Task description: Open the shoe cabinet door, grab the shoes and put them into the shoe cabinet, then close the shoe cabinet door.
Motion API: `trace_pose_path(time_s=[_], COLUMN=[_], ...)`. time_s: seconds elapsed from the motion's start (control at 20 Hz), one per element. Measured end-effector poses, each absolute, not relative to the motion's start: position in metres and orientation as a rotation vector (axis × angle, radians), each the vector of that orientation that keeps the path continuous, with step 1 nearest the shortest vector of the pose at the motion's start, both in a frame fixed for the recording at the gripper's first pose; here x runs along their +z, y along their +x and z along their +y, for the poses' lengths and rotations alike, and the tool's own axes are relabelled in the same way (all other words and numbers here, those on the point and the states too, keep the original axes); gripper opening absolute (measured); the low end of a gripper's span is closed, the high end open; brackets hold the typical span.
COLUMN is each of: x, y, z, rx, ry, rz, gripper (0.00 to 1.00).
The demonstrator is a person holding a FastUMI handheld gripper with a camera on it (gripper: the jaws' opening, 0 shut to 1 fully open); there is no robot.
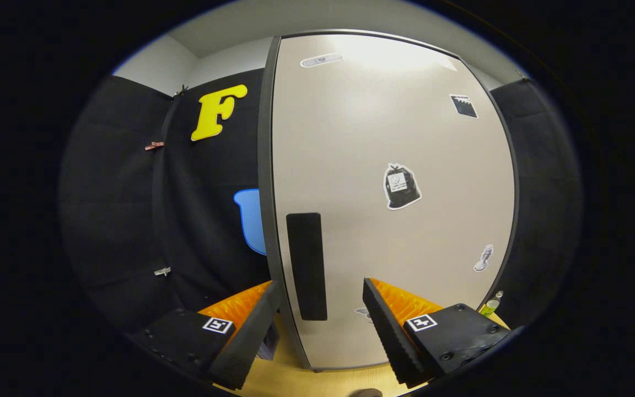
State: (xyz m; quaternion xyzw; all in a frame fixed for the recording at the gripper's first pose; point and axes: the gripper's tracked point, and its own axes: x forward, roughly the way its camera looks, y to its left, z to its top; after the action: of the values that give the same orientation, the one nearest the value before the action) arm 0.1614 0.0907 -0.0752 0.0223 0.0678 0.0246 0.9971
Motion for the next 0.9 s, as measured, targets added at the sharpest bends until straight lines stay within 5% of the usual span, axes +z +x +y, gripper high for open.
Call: trace_pose_path(time_s=[0.35, 0.45, 0.7, 0.8, 0.9], x=[-0.09, -0.091, -0.09, -0.089, -0.091], y=[0.188, 0.191, 0.193, 0.187, 0.191], z=[0.088, 0.088, 0.102, 0.101, 0.1], rx=[0.004, -0.007, 0.028, 0.006, 0.007], ry=[0.05, 0.05, 0.045, 0.021, 0.032], rz=[0.157, 0.154, 0.138, 0.135, 0.145], gripper=[0.96, 0.81, 0.65, 0.36, 0.33])
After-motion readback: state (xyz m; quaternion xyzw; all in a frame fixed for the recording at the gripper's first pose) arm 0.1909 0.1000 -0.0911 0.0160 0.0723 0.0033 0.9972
